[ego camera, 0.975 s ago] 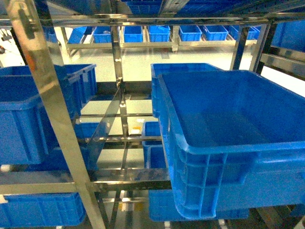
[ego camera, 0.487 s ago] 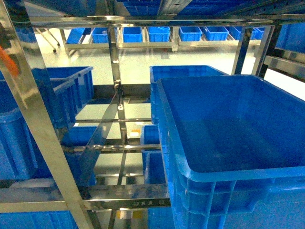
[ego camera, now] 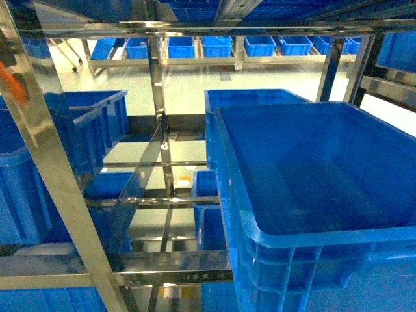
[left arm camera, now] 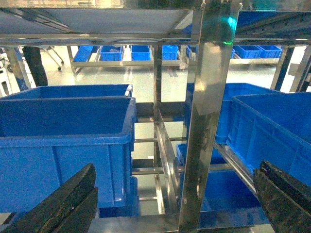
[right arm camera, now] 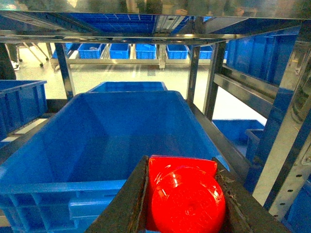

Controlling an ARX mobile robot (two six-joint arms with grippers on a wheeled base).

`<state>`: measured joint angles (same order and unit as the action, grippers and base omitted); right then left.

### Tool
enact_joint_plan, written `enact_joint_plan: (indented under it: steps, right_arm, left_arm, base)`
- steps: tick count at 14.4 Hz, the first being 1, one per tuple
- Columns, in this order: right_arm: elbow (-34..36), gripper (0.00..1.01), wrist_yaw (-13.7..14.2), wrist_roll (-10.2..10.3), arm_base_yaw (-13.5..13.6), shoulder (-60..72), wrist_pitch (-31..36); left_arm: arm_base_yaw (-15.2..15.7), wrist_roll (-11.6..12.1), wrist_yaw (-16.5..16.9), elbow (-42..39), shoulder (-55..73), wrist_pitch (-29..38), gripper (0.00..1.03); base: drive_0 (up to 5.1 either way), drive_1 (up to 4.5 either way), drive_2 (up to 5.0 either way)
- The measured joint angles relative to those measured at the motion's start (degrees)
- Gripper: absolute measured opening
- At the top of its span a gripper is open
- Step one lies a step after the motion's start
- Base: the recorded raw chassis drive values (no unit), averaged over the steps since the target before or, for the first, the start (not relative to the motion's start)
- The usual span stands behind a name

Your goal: Pick red block from blue box to shelf

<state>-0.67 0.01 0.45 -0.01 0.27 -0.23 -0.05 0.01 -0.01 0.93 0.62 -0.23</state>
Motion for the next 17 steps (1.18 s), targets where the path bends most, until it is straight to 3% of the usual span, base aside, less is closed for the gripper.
enact_joint_plan:
  steps: [17]
  right_arm:
    - [0.00,0.28,0.00,0.00,0.00,0.00,0.00]
  left_arm:
    - [0.00,0.00,0.00,0.00,0.00,0.00,0.98]
  base:
    - [0.0,0.00,0.0]
